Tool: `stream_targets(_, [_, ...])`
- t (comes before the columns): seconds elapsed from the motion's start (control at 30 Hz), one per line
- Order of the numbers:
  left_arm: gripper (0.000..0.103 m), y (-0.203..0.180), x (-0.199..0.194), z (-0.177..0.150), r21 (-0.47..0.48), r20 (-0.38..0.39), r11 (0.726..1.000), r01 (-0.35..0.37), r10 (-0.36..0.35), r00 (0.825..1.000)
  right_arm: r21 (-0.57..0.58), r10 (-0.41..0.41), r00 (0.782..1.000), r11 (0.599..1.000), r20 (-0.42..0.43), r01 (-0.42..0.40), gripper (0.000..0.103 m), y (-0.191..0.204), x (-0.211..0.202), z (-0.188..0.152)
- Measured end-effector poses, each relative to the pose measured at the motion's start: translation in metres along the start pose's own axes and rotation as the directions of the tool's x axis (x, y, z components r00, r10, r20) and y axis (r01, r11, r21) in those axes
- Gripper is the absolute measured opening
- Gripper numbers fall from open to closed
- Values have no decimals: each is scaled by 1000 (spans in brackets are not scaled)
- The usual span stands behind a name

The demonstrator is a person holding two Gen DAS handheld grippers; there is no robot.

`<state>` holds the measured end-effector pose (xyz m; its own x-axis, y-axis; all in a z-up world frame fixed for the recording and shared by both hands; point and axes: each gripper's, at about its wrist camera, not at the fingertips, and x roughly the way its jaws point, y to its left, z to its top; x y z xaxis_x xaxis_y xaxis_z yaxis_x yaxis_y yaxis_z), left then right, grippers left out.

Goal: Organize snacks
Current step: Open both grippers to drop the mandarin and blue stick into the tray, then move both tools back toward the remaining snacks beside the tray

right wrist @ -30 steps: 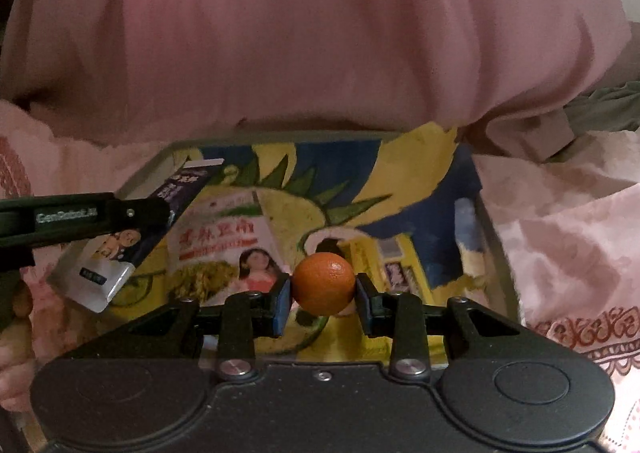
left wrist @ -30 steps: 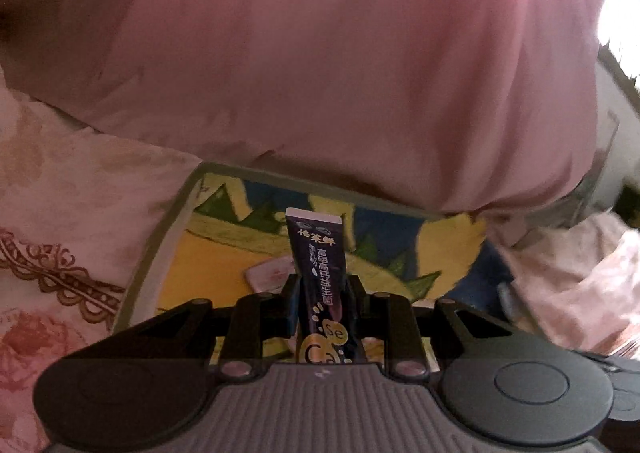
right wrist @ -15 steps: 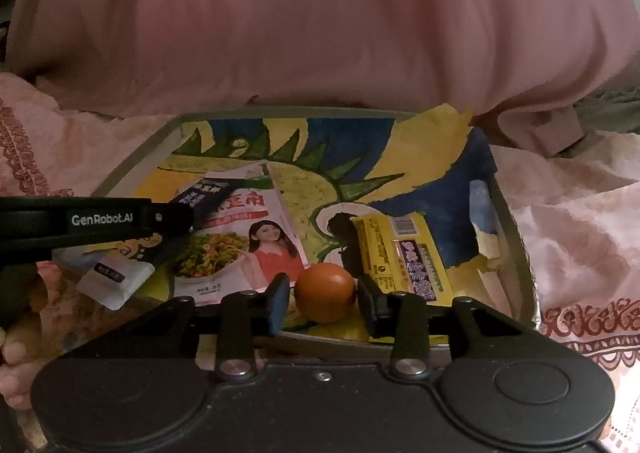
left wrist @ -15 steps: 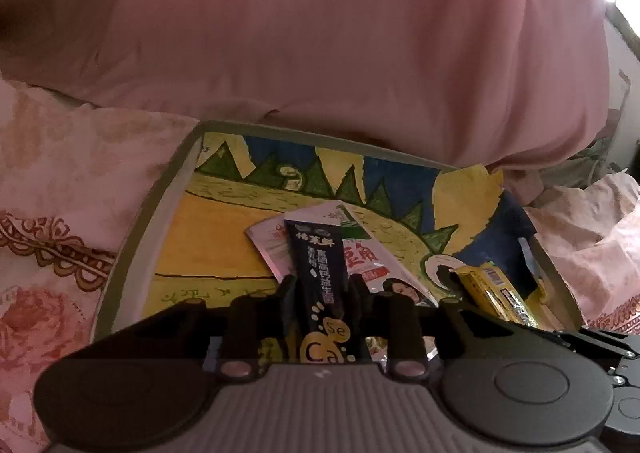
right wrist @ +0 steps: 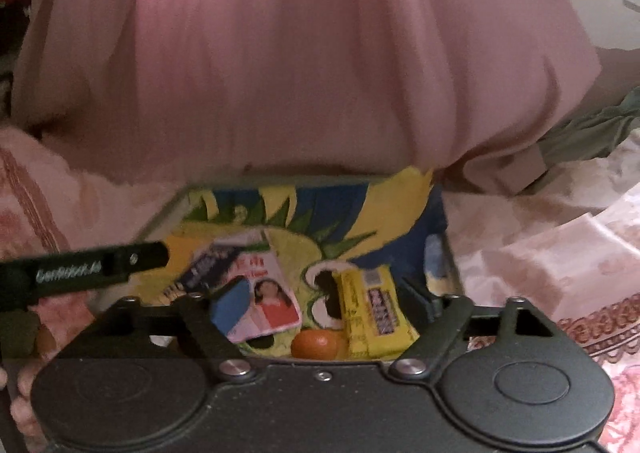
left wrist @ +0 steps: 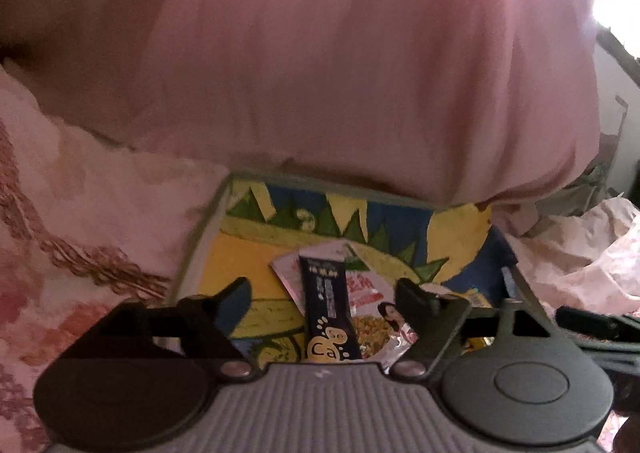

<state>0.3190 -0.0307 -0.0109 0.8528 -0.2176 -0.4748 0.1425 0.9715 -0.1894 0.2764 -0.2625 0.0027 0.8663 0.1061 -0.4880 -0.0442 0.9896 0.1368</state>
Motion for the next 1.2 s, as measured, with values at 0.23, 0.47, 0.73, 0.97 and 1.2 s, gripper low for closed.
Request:
stream_targets(0.23, [102, -8, -60, 8, 45, 99, 999, -29, 25, 995, 29, 15, 995, 999, 102, -18, 101, -5, -59, 13])
stream_targets(0.47, [103, -22, -123, 1, 66, 160, 997, -46, 35, 987, 35, 19, 983, 999, 184, -26, 102, -2, -126, 10])
stream_targets(0.73, [103, -33, -185, -31, 85, 187, 993, -77, 60, 981, 9, 11, 979, 1000, 202, -13, 102, 12, -186, -17])
stream_targets(0.97, [103, -39, -227, -71, 113, 150, 989, -99, 82, 985, -4, -13, 989, 1000, 146, 14, 102, 24, -216, -50])
stream_targets(1.2, [103, -36, -258, -103, 99, 93, 987, -125, 116, 989, 11, -74, 994, 997, 77, 74, 102, 29, -238, -80])
